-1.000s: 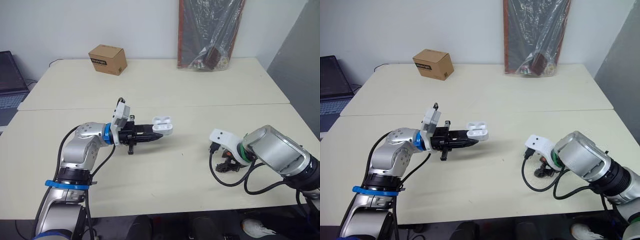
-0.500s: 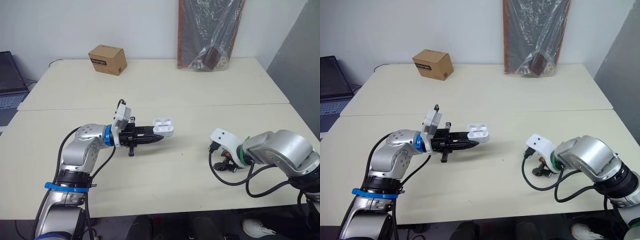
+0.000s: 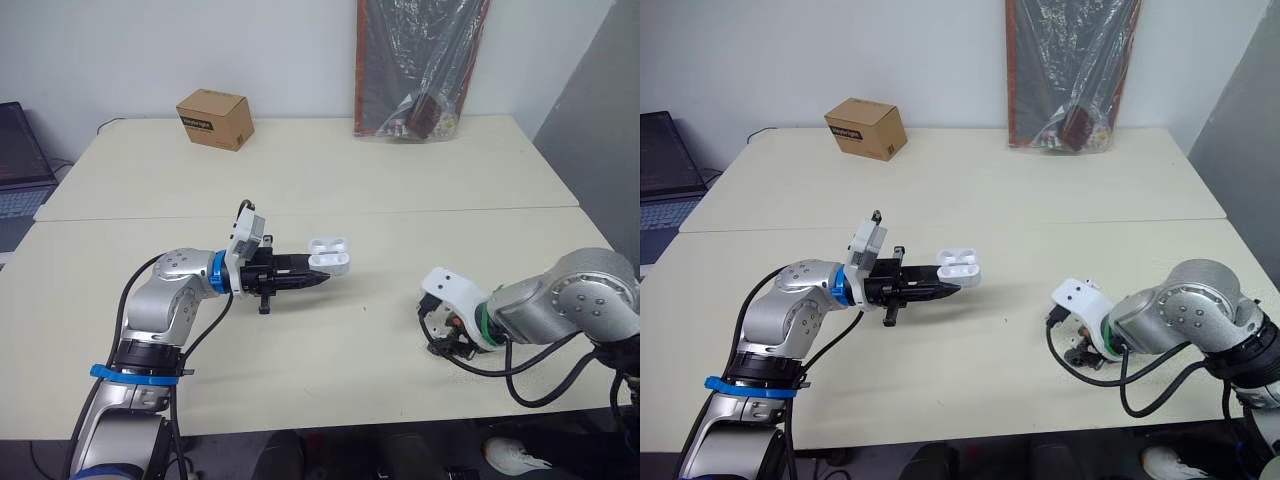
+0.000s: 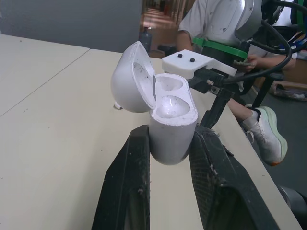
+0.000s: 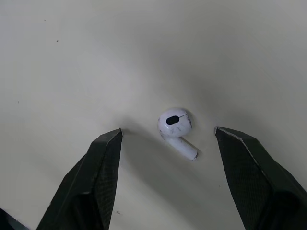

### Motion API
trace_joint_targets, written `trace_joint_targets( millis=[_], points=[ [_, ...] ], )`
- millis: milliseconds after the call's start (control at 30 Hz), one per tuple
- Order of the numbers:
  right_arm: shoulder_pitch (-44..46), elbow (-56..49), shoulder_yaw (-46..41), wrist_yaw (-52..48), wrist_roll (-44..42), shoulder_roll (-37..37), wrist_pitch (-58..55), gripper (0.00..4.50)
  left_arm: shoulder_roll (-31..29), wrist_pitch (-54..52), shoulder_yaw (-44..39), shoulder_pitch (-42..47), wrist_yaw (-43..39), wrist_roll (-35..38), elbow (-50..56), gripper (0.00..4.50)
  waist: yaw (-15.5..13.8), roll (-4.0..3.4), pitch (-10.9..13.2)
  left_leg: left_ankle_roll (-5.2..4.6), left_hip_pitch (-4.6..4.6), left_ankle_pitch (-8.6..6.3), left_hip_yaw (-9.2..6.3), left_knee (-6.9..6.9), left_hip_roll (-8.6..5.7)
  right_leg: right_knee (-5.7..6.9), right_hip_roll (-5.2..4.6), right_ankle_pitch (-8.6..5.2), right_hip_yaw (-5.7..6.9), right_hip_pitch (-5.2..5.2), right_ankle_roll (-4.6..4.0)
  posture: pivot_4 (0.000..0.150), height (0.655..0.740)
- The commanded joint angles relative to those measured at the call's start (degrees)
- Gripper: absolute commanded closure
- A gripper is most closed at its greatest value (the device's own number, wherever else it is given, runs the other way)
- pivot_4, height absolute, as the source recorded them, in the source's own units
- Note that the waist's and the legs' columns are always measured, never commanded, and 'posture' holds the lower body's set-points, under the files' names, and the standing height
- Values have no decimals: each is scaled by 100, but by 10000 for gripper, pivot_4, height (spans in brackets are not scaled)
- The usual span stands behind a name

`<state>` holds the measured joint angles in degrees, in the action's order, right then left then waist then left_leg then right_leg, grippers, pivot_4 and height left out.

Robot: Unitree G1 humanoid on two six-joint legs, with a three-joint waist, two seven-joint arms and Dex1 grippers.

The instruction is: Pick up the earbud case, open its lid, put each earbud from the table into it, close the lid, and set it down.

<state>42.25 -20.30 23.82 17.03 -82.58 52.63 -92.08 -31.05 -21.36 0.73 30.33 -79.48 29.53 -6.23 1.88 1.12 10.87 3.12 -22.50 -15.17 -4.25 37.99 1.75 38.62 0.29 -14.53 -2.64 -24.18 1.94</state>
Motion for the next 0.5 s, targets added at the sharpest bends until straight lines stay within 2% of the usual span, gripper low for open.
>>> trace_joint_targets(
  millis=[33,200,300,367,500],
  points=[
    [136,114,11,653,-608,-47,-42,13210,-38,-19,-74,38,-25,172,217,37087,0,0,0,0,0,0,0,0,0,0,0,0,-1,0,0,1500,7400],
    [218,254,138,1273,-1171,-36,30,13210,-35,-15,-80,43,-14,167,212,37087,0,0,0,0,-1,0,0,0,0,0,0,0,0,-1,-1,1500,7400],
    [295,298,327,1597,-1527,64,196,19180,-15,-8,-72,39,3,168,220,37087,0,0,0,0,-4,0,0,-2,1,-2,0,-1,0,-4,-1,1500,7400],
    [355,317,476,1777,-1766,149,326,26167,-3,-5,-65,32,16,170,232,37087,0,0,0,-1,-9,0,0,-2,1,-5,0,-1,1,-6,-2,1500,7400],
    [506,334,807,2109,-2211,321,611,26167,-2,0,-55,25,27,176,237,37087,0,0,0,-1,-15,0,0,-3,1,-8,0,-1,1,-12,-2,1500,7400]
  ],
)
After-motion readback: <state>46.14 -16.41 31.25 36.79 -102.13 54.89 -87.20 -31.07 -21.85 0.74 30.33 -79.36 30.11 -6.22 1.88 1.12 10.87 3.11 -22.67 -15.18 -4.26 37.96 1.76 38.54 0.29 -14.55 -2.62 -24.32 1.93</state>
